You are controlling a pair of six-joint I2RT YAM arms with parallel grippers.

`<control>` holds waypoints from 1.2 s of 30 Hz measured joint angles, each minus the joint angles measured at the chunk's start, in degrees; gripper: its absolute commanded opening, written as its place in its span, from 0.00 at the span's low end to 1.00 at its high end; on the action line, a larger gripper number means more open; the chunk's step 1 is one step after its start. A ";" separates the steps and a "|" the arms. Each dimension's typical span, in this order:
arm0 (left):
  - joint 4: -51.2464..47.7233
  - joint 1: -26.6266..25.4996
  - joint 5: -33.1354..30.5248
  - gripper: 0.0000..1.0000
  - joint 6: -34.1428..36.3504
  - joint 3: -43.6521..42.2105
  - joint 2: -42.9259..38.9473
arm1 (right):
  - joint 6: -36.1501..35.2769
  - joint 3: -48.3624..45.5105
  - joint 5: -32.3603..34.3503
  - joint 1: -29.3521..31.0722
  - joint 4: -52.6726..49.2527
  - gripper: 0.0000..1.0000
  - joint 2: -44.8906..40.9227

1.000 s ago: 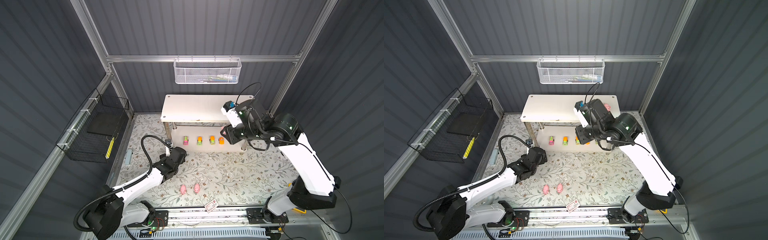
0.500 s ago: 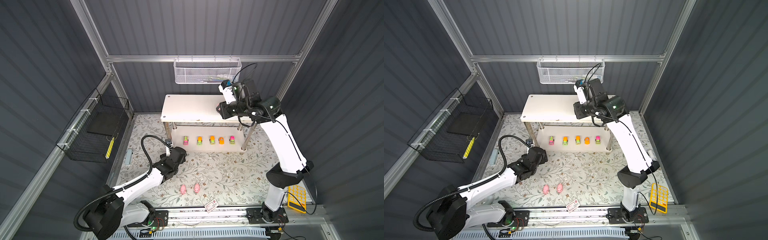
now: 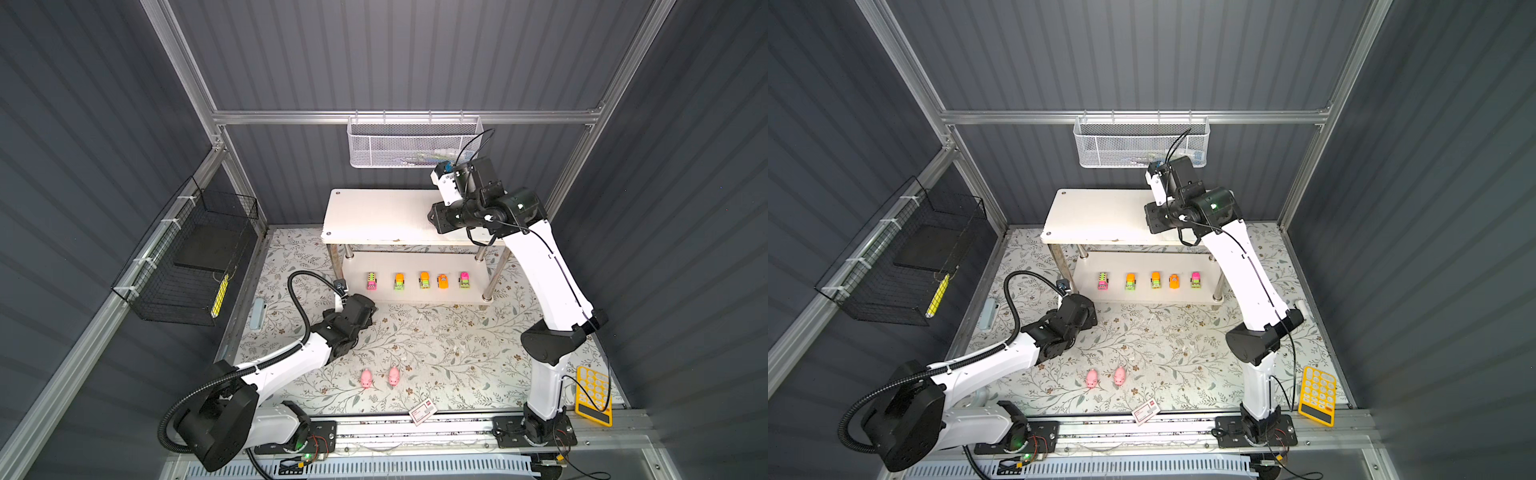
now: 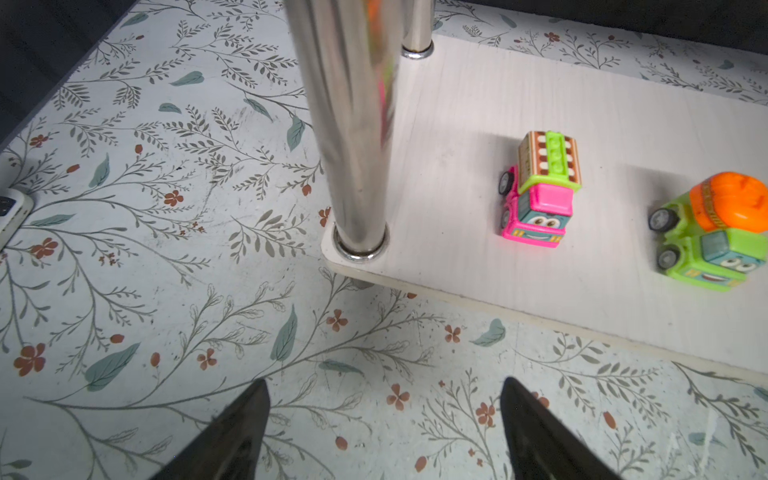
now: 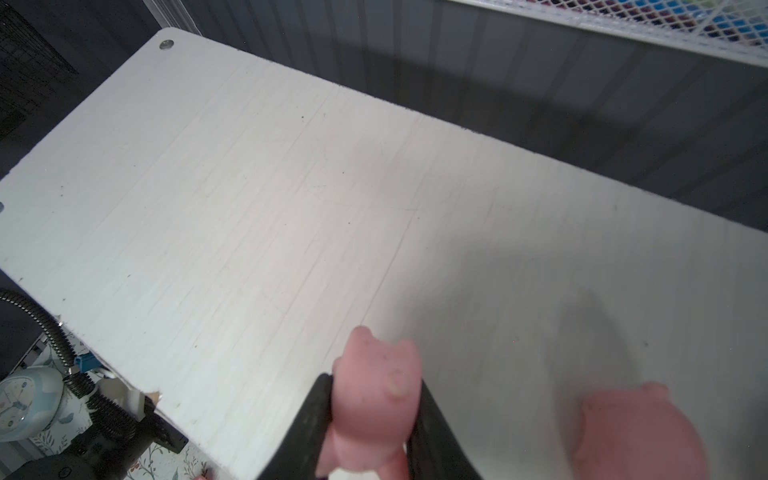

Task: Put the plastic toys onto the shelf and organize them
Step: 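Lower the pig beside the other pigs on the shelf top, open right gripper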

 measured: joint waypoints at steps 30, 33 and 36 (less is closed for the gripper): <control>0.00 0.37 0.44 0.87 -0.02 0.00 0.17 | -0.39 0.66 0.66 -0.76 1.62 0.46 3.80; 0.00 0.37 0.44 0.87 -0.20 0.00 0.17 | -0.42 0.68 0.66 -0.76 1.66 0.49 3.80; 0.00 0.37 0.44 0.87 -0.26 0.00 0.17 | -0.35 0.68 0.61 -0.81 1.79 0.53 3.80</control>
